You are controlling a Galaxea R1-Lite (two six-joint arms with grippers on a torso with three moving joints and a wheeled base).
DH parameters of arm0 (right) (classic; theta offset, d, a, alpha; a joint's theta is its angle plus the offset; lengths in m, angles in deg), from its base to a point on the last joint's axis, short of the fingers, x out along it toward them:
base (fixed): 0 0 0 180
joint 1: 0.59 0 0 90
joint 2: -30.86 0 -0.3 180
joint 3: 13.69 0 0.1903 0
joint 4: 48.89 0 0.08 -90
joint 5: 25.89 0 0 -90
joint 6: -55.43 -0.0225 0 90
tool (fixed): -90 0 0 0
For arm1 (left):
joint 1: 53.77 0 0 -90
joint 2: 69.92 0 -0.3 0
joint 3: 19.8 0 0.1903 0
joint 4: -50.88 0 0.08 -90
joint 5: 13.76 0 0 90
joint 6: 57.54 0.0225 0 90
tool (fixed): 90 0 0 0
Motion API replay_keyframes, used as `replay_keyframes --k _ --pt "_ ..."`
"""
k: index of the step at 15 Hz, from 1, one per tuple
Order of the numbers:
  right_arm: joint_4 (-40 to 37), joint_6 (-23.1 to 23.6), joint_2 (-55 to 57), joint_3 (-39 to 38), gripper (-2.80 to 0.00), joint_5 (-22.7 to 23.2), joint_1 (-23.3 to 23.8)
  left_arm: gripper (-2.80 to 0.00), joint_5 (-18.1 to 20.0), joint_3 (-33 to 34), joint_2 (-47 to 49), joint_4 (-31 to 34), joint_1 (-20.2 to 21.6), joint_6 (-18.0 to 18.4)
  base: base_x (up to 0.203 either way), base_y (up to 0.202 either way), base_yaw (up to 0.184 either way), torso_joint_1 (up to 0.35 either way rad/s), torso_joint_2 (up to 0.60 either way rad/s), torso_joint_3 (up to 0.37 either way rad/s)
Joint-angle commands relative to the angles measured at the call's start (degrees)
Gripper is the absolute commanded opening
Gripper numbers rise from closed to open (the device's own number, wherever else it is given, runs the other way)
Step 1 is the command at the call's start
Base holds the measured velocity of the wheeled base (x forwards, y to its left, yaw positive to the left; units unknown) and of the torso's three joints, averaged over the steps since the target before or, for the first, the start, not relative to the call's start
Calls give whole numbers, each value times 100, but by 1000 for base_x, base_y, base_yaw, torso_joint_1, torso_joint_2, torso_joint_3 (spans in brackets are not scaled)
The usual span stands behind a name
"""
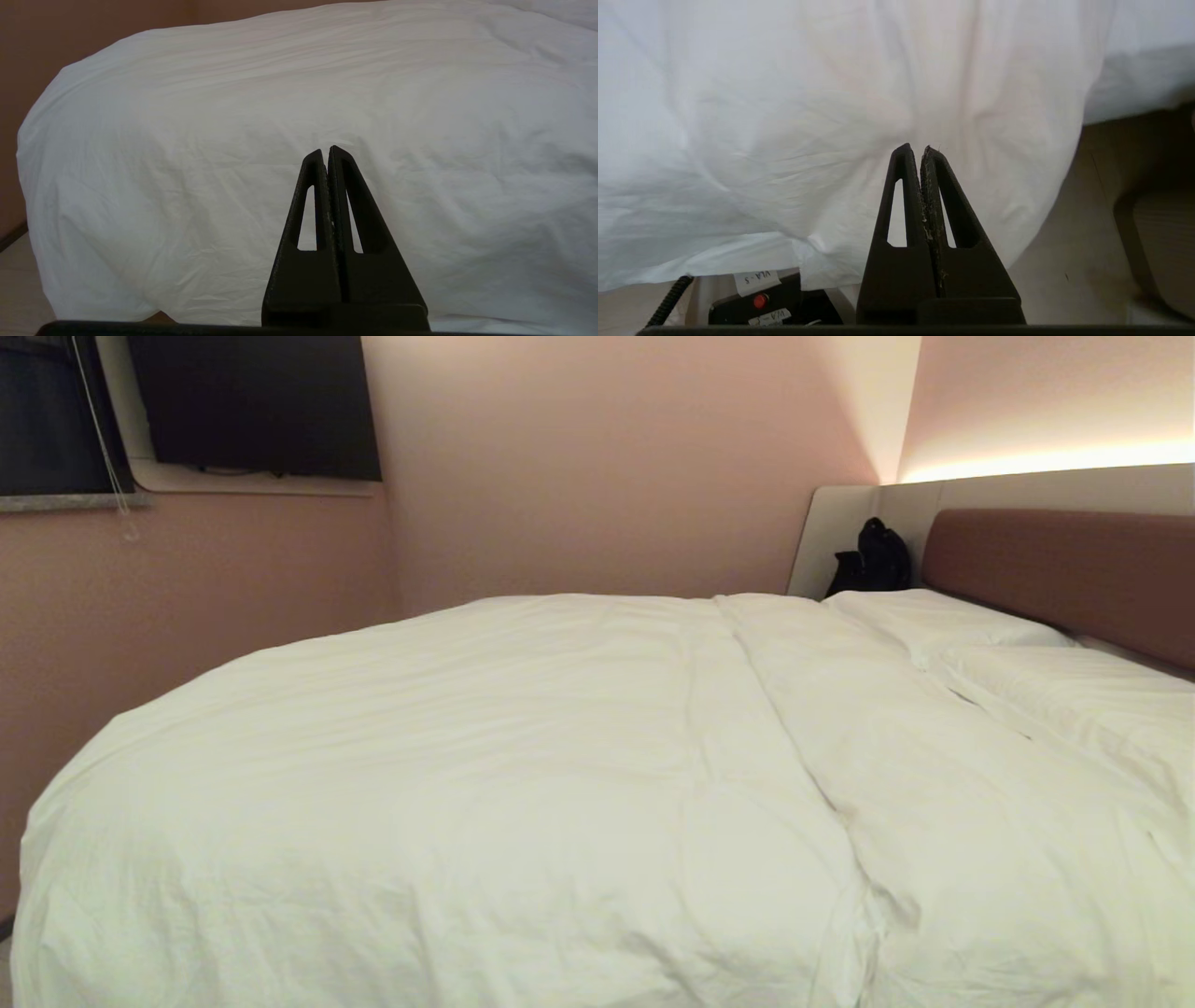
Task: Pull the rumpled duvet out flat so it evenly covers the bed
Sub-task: Flatten the corners of the folded blanket
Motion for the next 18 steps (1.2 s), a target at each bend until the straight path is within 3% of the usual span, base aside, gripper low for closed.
replay_keyframes --k 1,7,11,13,15,18 --pt "-6 -2 -291 -162 -280 201 -147 -280 4 0 9 2 2 4 0 0 0 0 0 0" --pt "68 -7 -998 61 -280 324 -417 -280 4 0 9 2 2 4 0 0 0 0 0 0" --pt "74 -36 -1515 813 -280 809 -672 -280 4 0 9 2 2 4 0 0 0 0 0 0" --pt "73 -69 -1843 1133 -280 1297 -724 -280 4 0 9 2 2 4 0 0 0 0 0 0" --pt "64 -82 -1903 1122 -280 1435 -725 -280 4 0 9 2 2 4 0 0 0 0 0 0" --pt "18 -277 -2917 764 -280 1995 -723 -280 4 0 9 2 2 4 0 0 0 0 0 0"
